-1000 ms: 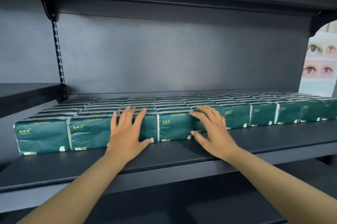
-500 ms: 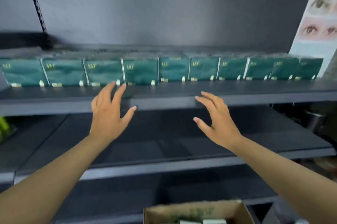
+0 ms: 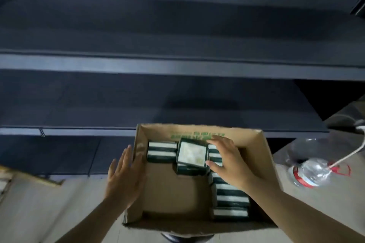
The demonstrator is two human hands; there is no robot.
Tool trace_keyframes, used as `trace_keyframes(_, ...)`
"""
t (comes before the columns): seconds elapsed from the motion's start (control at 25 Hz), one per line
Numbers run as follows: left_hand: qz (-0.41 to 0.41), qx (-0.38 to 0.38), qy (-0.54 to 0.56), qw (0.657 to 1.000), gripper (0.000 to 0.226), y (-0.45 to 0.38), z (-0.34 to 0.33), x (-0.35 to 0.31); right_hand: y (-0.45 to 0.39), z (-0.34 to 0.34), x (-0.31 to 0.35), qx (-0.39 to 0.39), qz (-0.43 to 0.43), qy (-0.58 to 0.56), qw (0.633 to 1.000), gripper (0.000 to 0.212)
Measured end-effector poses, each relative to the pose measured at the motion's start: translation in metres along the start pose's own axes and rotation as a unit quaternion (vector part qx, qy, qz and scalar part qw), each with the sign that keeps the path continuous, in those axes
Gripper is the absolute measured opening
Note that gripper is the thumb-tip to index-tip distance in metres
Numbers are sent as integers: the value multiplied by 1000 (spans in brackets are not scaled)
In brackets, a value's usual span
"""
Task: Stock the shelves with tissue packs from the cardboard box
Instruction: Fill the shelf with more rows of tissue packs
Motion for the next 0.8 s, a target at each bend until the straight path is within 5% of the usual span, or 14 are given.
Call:
trace_keyframes(0.2,32,0,12,999,68,17,-51,3,-3,-88,-51,89,-45,-9,995,63)
trace_keyframes(0.48,35,-25,-11,999,66,16,-55,-2,-45,-118,-81,118,-72,53,989,82)
trace_keyframes(0.64,29,-30,-15,999,66,16,-55,-1,-47,-111,-82,116,-54,-33,991,71)
trace_keyframes(0.8,26,-44,-26,998,66,16,-54,0,-42,-91,-74,112,-123,-185,969,61)
Point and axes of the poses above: each hand's wrist, its own y-axis away from the middle knuckle, its own z-axis out of the back of the hand, x = y × z, the point moved 8 cm from there along -y, towards the middle knuckle, and after that the axes turned 5 degrees about -y, right-handed, at the moved point
